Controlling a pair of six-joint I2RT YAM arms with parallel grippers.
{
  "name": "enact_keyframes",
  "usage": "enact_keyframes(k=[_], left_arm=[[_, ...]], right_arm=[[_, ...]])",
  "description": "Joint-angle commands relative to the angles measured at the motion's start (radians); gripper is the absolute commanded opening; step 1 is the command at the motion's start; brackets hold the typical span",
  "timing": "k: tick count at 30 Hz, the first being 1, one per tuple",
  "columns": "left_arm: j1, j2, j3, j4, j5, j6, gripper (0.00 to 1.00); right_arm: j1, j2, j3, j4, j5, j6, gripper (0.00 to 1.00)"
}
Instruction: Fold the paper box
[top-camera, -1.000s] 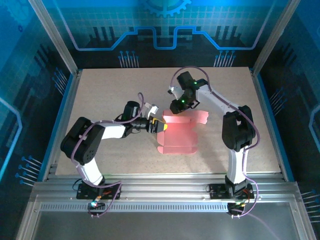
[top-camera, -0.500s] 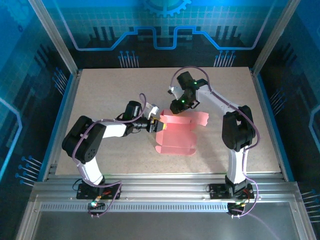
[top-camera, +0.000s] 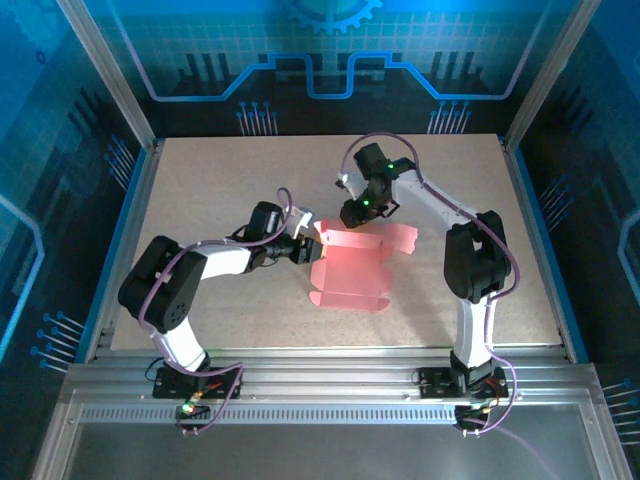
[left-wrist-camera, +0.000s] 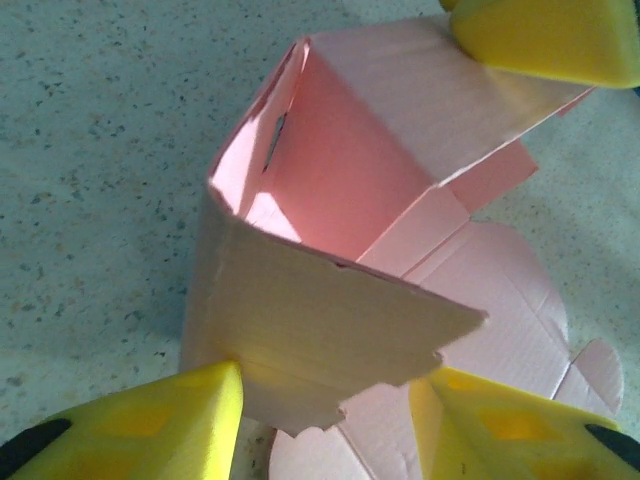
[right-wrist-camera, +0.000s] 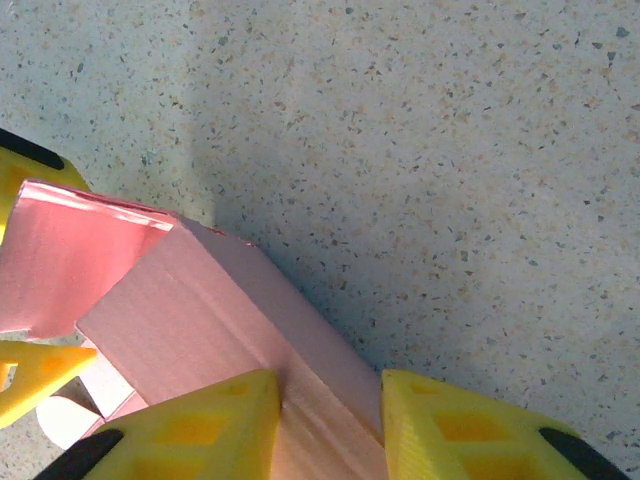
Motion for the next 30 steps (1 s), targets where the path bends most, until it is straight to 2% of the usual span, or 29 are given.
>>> enact_keyframes(k=[1, 3, 5, 8, 10, 15, 18, 20, 22, 25, 26, 30], left_arm=[[-0.002, -0.034, 0.022, -0.040, 0.033, 0.019, 0.41], [0.009, -0.035, 0.011, -0.008, 0.095, -0.006, 0.33], [0.021, -0.039, 0.005, 0.002, 0.139, -0.010, 0.32], [0.041, -0.059, -0.019, 0.018, 0.190, 0.019, 0.50], [0.060, -0.077, -0.037, 0.013, 0.221, 0.066, 0.57], [0.135, -0.103, -0.064, 0.000, 0.281, 0.161, 0.60], [0.194, -0.100, -0.095, 0.126, 0.339, 0.107, 0.59], [0.222, -0.091, -0.081, 0.126, 0.369, 0.065, 0.61], [0.236, -0.081, -0.057, 0.101, 0.332, 0.033, 0.64], [0.236, -0.053, 0.000, -0.011, 0.198, -0.006, 0.65], [0.234, -0.034, 0.026, -0.063, 0.136, -0.030, 0.63], [0.200, 0.009, 0.093, -0.131, 0.015, -0.057, 0.58]], right_arm=[[0.019, 0.038, -0.044, -0.078, 0.032, -0.004, 0.34], [0.019, 0.038, -0.045, -0.077, 0.032, -0.004, 0.34], [0.018, 0.036, -0.047, -0.078, 0.033, -0.005, 0.34], [0.018, 0.035, -0.049, -0.078, 0.035, -0.008, 0.34], [0.018, 0.033, -0.051, -0.078, 0.035, -0.009, 0.34], [0.016, 0.036, -0.051, -0.077, 0.032, -0.010, 0.34], [0.016, 0.038, -0.051, -0.077, 0.030, -0.010, 0.34], [0.016, 0.038, -0.050, -0.080, 0.032, -0.010, 0.35], [0.016, 0.039, -0.050, -0.082, 0.035, -0.011, 0.35], [0.016, 0.040, -0.046, -0.084, 0.036, -0.013, 0.35], [0.016, 0.040, -0.045, -0.084, 0.036, -0.013, 0.35], [0.016, 0.041, -0.040, -0.088, 0.033, -0.015, 0.34]])
